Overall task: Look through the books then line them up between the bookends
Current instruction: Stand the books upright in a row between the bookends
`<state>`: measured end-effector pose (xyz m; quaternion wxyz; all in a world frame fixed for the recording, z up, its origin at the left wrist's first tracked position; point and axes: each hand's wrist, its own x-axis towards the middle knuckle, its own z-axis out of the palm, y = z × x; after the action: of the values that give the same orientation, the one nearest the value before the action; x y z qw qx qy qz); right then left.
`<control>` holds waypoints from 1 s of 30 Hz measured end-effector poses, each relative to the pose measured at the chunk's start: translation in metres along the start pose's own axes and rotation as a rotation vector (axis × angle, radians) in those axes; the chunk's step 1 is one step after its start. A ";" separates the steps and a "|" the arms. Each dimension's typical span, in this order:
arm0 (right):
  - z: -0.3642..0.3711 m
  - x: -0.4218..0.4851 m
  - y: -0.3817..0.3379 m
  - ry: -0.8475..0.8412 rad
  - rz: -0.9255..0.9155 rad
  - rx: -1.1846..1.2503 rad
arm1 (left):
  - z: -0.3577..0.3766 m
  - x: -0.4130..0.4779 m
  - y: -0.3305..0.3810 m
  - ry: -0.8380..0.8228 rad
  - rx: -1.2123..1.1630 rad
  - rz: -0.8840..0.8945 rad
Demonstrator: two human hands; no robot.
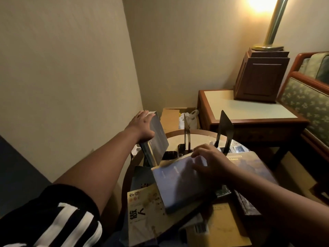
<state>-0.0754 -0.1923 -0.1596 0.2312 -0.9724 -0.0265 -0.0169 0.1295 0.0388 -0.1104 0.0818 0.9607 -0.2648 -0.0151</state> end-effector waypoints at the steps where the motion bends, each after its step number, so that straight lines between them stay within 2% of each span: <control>1: 0.001 -0.006 0.005 -0.049 0.054 0.003 | 0.000 0.001 -0.001 0.003 0.001 -0.001; 5: 0.008 -0.019 0.007 -0.137 0.248 0.135 | 0.000 0.002 -0.002 0.002 -0.009 0.001; 14: 0.009 -0.022 0.003 -0.184 0.380 0.443 | 0.005 0.004 -0.008 0.027 -0.038 0.014; 18: 0.000 -0.020 0.001 -0.195 0.449 0.657 | 0.006 0.005 -0.009 0.032 -0.032 0.015; 23: -0.012 -0.016 -0.004 -0.184 0.389 0.794 | 0.007 0.006 -0.008 0.033 -0.037 0.018; 30: -0.036 -0.009 -0.040 -0.110 0.292 0.749 | 0.004 0.005 -0.006 0.020 -0.039 0.022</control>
<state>-0.0876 -0.1732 -0.1093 0.5674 -0.8141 0.0952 0.0788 0.1364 0.0407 -0.1152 0.1035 0.9561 -0.2741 -0.0098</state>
